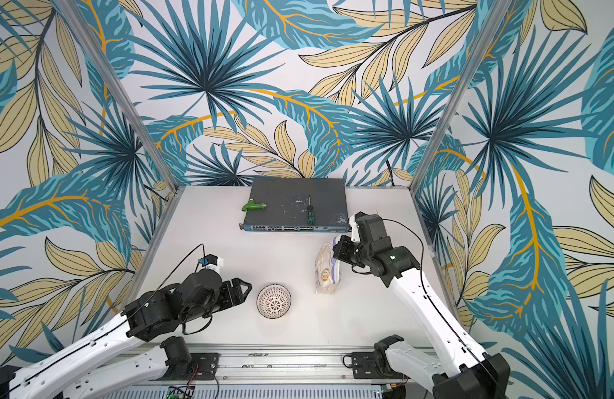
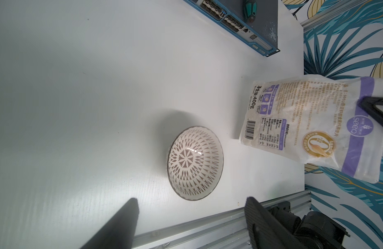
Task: Pour the oats into the breakfast bowl
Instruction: Place the oats bag at the center of the board.
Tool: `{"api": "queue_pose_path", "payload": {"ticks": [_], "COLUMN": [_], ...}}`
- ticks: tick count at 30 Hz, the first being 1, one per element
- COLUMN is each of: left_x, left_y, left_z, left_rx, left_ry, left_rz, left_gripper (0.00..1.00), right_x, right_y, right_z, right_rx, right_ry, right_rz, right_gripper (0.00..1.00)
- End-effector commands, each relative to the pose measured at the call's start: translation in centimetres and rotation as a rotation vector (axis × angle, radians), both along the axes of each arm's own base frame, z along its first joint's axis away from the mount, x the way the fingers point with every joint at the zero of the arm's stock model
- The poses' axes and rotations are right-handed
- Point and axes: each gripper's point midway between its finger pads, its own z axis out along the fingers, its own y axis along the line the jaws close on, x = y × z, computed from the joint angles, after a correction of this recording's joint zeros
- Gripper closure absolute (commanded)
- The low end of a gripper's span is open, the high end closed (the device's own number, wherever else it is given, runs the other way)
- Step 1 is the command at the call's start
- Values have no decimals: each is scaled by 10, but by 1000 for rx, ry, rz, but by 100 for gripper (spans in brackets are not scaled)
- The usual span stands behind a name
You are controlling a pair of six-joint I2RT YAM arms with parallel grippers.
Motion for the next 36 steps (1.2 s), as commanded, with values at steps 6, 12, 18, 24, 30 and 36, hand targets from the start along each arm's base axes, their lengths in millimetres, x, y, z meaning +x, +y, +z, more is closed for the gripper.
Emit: {"api": "queue_pose_path", "payload": {"ticks": [6,12,18,24,30,36], "left_x": [10,12,14,18,29,49], "left_y": [-12,-15,-21,-37,-62,-105], "left_z": [25,30,30,49,82,98], "left_rx": [-41,-61,-65,-42,-19,80], "left_ry": [-45,-49,-47,-94,-155,-148], "left_rz": [-7,2,-10,-108,-209,-286], "left_gripper": [21,21,22,28,48,71], "right_x": [13,23,35,50,47,18], "right_y": [43,44,37,8,-30,-40], "right_z": [61,51,49,86,61,18], "right_rx": [168,137,75,-130,-281,-133], "right_ry": [-152,-160,-227,-432,-488,-476], "right_rz": [12,-47,-79,-110,-204,-234], "right_gripper": [100,97,64,33,30,31]}}
